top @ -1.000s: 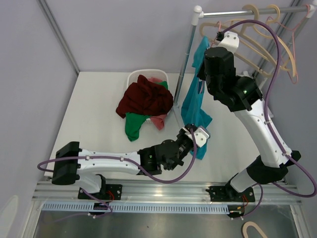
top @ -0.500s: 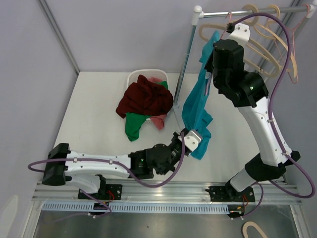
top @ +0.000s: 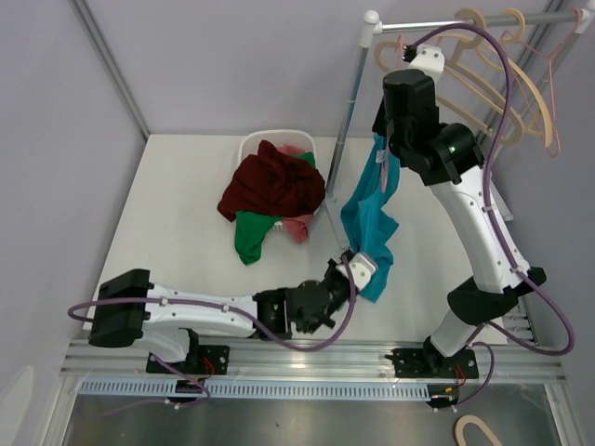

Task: Remove the t-shirt from the hanger

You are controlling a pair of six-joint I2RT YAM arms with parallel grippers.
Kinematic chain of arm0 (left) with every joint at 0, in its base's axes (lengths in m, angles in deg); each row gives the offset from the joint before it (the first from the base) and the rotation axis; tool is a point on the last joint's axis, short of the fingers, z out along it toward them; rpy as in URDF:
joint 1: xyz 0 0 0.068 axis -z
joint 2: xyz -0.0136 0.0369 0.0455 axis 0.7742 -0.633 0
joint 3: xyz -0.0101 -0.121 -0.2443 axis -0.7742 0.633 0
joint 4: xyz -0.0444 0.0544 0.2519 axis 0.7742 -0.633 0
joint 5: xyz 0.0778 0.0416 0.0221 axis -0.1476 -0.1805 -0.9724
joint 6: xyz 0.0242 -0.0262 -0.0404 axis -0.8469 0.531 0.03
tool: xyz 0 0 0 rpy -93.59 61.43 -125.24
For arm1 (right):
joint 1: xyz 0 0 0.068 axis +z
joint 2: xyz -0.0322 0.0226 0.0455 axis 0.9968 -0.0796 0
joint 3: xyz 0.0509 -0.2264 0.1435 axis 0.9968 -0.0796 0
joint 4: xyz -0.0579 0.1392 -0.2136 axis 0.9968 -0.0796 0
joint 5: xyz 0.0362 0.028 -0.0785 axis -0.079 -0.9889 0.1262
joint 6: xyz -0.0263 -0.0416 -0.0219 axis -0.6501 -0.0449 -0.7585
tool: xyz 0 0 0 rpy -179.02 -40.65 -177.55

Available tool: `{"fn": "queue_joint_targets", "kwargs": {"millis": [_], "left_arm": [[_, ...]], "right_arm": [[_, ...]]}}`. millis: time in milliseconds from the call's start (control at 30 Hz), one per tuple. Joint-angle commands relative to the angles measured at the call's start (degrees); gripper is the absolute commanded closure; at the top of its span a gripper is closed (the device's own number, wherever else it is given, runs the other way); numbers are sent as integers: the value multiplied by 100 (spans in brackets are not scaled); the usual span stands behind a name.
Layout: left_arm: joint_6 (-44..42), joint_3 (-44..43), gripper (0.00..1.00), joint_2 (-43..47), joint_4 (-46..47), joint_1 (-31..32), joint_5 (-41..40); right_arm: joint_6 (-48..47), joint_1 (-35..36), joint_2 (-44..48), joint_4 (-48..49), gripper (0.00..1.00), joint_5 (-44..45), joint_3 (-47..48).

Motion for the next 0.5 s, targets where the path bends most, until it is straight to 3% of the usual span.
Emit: {"fn": "queue_joint_targets", "kwargs": {"millis": [0, 100, 200, 333, 467], "left_arm": [[646, -344, 99, 10, -122, -853, 908], [744, -1029, 99, -217, -422, -1881, 1333], [630, -1731, 99, -577, -562, -2392, 1544], [647, -2847, 99, -1149, -1019, -2877, 1904], [656, -3263, 99, -1422, -1380, -3018, 2108]], "right_arm": [[272, 195, 806, 235, 100, -364, -276], [492, 405, 1395, 235, 100, -692, -865], [502, 712, 1670, 34, 100, -545, -1043], [545, 1047, 1837, -441, 100, -236, -1166], [362, 1057, 1925, -416, 100, 97, -1342]]}}
